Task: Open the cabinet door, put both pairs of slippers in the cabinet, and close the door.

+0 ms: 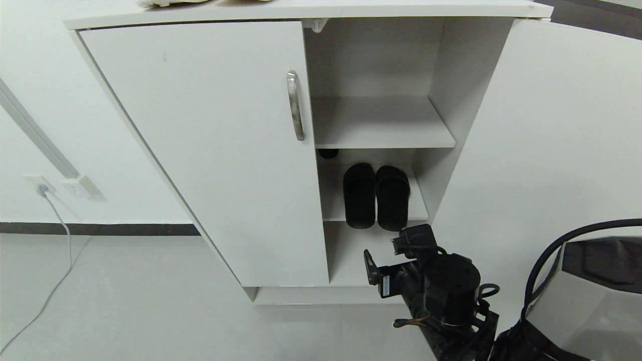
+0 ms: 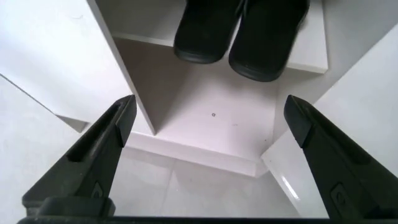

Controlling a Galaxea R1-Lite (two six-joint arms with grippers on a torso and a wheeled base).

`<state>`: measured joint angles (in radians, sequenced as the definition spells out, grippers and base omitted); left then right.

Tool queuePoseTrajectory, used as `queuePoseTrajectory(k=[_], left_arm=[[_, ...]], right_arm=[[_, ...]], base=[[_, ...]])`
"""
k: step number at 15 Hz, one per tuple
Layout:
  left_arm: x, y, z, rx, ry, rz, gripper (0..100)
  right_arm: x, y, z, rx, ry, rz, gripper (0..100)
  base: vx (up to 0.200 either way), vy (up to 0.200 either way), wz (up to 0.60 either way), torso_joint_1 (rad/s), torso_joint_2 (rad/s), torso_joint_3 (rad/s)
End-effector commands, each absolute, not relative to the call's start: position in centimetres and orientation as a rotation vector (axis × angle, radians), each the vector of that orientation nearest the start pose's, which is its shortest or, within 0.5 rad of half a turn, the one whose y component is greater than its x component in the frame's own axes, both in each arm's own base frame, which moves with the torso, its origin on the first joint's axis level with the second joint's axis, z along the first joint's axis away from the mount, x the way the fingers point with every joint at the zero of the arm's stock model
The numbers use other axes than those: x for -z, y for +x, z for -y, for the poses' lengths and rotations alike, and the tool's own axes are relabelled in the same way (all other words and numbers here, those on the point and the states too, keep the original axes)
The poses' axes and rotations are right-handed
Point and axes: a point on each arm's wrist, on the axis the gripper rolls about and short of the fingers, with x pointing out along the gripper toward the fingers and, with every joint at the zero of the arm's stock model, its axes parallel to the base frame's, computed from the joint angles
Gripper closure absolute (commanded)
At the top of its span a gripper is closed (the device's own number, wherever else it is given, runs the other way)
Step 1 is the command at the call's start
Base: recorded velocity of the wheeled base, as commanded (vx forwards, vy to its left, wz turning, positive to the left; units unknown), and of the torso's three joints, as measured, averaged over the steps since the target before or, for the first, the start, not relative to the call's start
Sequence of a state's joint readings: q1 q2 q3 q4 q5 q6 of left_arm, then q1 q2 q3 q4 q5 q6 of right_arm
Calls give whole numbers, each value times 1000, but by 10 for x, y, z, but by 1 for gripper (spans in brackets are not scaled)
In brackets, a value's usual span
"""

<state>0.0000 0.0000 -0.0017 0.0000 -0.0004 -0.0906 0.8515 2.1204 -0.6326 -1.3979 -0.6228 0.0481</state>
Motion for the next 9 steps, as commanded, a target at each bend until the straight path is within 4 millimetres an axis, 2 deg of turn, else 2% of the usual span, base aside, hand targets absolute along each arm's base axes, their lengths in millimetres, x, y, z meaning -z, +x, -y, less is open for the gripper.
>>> queuePoseTrajectory(k=[1,9], left_arm=[[-76,-23,0,0,-89,2,100],[-76,-23,0,0,-91,2,100]], right_arm=[[-77,237,-251,-227,-18,-77,0],[-78,236,-251,-228,-16,-71,0]], base=[[0,0,0,0,0,0],[0,0,0,0,0,0]])
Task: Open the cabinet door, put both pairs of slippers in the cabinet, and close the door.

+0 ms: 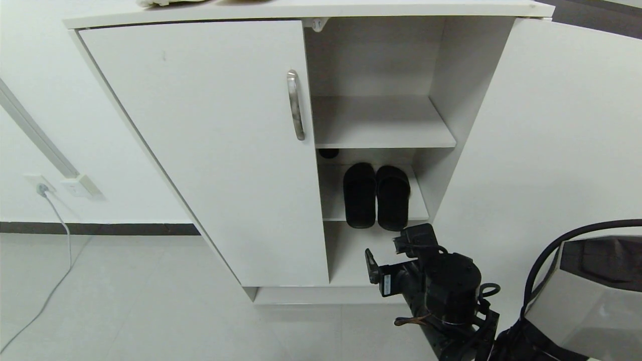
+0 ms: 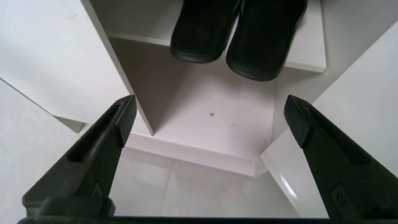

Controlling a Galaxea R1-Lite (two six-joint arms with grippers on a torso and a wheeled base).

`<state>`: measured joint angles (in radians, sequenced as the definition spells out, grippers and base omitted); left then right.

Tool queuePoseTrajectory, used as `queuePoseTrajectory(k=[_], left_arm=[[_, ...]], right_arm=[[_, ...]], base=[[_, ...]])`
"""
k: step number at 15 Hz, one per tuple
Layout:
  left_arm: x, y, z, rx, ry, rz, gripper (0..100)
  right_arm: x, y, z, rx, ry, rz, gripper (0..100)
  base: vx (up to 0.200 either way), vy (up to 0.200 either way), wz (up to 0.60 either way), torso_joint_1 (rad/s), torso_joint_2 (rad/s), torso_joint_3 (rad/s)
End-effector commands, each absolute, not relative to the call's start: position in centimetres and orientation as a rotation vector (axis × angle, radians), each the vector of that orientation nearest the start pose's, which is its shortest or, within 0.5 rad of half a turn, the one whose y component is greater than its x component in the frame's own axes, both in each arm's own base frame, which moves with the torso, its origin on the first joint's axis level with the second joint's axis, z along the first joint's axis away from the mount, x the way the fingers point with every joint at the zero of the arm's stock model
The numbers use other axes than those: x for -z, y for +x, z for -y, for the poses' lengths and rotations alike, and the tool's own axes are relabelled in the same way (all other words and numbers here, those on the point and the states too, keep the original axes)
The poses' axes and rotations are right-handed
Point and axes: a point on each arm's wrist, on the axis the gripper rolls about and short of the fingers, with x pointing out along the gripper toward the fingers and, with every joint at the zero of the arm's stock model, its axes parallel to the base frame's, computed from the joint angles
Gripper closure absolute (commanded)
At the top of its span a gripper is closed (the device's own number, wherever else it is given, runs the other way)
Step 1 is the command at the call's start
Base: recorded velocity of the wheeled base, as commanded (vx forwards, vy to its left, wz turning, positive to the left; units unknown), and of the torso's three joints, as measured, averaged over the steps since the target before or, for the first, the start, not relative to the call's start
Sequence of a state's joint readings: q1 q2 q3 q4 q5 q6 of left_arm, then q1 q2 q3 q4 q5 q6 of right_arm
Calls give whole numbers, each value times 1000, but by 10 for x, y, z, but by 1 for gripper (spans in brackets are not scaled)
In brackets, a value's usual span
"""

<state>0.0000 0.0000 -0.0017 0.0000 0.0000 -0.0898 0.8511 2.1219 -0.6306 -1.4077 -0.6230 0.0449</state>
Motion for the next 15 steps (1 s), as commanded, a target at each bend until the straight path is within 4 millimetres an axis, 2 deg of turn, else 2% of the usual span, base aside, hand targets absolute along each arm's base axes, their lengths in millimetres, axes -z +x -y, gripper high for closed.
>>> queuePoseTrajectory(k=[1,15], left_arm=[[-76,-23,0,0,-91,2,100],[-76,-23,0,-1,-92,2,100]], right_arm=[[-77,236,-251,-230,-18,-73,0],[-78,237,-250,-226,-20,-67,0]], base=[[0,0,0,0,0,0],[0,0,0,3,2,179]])
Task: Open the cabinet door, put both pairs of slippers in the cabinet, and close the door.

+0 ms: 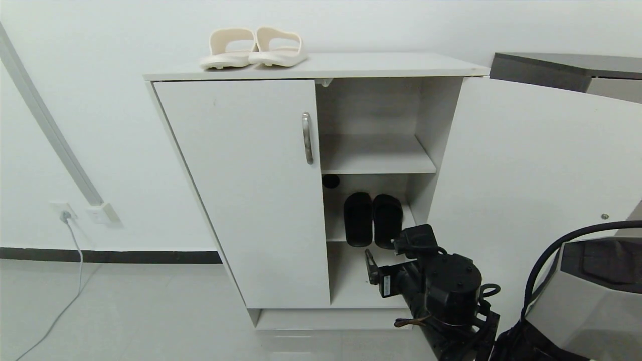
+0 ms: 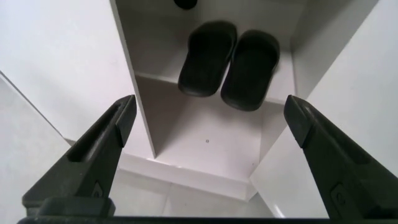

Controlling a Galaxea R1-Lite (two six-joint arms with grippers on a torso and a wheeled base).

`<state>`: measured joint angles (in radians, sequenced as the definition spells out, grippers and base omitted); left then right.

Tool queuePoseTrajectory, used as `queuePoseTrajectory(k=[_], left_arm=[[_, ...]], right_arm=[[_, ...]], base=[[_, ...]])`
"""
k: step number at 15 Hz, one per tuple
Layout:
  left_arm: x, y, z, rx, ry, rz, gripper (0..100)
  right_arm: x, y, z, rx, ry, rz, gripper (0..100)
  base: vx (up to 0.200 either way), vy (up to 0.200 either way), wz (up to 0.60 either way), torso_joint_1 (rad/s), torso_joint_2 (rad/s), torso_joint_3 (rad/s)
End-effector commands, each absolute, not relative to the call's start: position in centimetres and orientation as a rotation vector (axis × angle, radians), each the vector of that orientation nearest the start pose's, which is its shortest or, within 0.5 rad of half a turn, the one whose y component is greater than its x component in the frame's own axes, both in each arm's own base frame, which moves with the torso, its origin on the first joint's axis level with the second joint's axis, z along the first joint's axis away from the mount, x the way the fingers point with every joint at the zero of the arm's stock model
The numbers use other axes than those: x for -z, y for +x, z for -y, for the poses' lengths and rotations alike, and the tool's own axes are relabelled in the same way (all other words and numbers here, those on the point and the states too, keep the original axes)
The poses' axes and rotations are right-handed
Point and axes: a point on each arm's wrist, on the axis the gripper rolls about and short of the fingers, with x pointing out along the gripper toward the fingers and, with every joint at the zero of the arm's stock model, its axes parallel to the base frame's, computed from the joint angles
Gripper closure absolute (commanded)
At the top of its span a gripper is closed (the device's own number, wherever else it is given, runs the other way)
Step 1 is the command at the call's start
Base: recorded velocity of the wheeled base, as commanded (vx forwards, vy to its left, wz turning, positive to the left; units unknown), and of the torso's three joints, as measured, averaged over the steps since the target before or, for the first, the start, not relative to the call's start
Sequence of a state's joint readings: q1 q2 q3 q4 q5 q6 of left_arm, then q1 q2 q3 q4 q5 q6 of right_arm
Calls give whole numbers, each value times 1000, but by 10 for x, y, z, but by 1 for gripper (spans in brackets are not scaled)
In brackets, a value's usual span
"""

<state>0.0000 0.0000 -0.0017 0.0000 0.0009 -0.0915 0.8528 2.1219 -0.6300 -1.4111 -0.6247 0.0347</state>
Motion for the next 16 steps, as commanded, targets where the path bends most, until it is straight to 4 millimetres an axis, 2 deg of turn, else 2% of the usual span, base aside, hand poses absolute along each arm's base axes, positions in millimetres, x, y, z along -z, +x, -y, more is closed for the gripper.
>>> queuePoseTrajectory(k=[1,10,16], left_arm=[[-76,-23,0,-2,-91,0,100],[-76,-23,0,-1,-91,2,100],[-76,-23,0,0,-92,0,100]], right_arm=[[-78,238,-250,-223,-35,-66,0],[-83,240,-253,-227,-42,-44,0],[-83,239,-252,-227,-42,-44,0]], base=[[0,0,0,-2,2,110],[0,0,0,0,1,7],[0,200,0,9,0,4]])
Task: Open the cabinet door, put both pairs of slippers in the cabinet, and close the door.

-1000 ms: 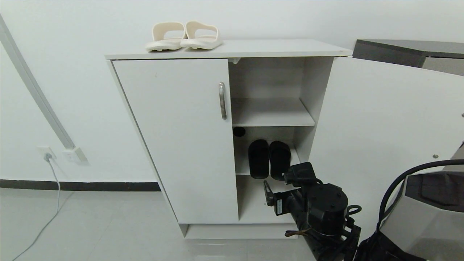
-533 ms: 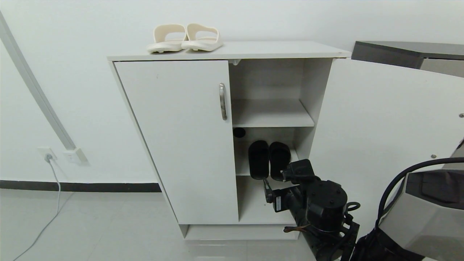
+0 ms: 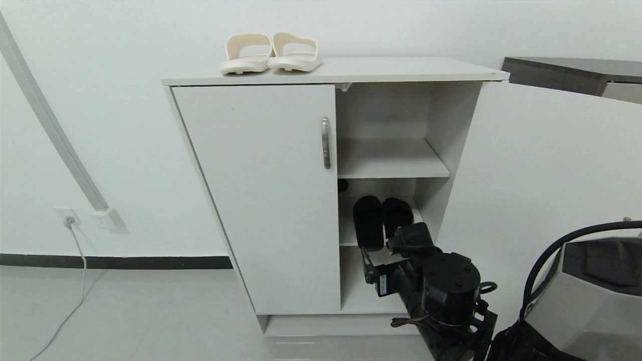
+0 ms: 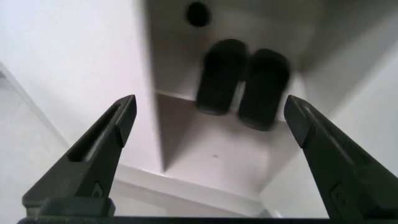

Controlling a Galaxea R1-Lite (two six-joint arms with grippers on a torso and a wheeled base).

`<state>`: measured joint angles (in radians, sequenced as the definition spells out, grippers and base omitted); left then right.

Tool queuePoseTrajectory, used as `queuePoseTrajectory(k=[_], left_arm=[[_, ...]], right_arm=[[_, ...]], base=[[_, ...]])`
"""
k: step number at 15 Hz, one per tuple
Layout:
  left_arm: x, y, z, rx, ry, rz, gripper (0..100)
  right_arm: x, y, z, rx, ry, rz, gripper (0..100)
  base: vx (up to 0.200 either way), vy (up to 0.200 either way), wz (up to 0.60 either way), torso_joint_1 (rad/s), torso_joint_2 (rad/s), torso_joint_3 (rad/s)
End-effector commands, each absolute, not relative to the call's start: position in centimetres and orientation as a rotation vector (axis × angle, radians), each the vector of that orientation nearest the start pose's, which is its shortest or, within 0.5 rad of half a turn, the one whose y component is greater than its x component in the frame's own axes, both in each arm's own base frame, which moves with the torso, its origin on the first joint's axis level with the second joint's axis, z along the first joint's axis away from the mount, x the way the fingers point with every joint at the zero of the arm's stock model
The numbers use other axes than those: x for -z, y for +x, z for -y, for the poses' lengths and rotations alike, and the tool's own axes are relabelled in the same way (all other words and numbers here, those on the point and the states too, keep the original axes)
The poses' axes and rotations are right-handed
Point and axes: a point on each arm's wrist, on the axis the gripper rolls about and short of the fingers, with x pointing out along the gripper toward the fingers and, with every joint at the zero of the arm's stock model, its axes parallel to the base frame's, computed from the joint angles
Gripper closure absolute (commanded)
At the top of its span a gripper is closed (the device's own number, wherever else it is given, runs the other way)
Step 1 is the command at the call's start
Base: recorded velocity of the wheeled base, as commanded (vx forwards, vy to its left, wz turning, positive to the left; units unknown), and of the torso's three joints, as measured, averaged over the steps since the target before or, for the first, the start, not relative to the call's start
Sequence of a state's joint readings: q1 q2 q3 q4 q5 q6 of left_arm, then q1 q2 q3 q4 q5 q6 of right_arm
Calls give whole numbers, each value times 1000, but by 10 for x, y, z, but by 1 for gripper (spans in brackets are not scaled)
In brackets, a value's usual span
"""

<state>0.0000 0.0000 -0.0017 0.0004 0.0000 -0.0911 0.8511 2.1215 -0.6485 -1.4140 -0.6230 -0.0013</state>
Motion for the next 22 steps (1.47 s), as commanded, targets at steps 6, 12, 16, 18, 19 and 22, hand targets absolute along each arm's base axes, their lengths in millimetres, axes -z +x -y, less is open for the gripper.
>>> queuePoseTrajectory(k=[6,12,16,18,19,22], left_arm=[[-76,-23,0,0,-92,0,100],[-76,-23,0,-1,-94,2,100],[-76,-23,0,-2,-94,0,100],[-76,-23,0,-1,-94,2,100],[-76,-23,0,-1,-94,2,100],[-76,-23,0,-1,-92,2,100]], right_arm=[[-82,239,-253,-227,-45,-48,0],[-80,237,-251,-227,-50,-53,0],[-82,237,-249,-224,-43,-45,0],[-79,236,-244,-215,-49,-52,0],[-78,237,-240,-209,-59,-44,0],[-83,235,-236,-263,-84,-55,0]], base=[[0,200,0,4,2,2],[0,133,0,3,0,3],[0,0,0,0,0,0],[0,0,0,0,0,0],[0,0,0,0,0,0],[0,0,0,0,0,0]])
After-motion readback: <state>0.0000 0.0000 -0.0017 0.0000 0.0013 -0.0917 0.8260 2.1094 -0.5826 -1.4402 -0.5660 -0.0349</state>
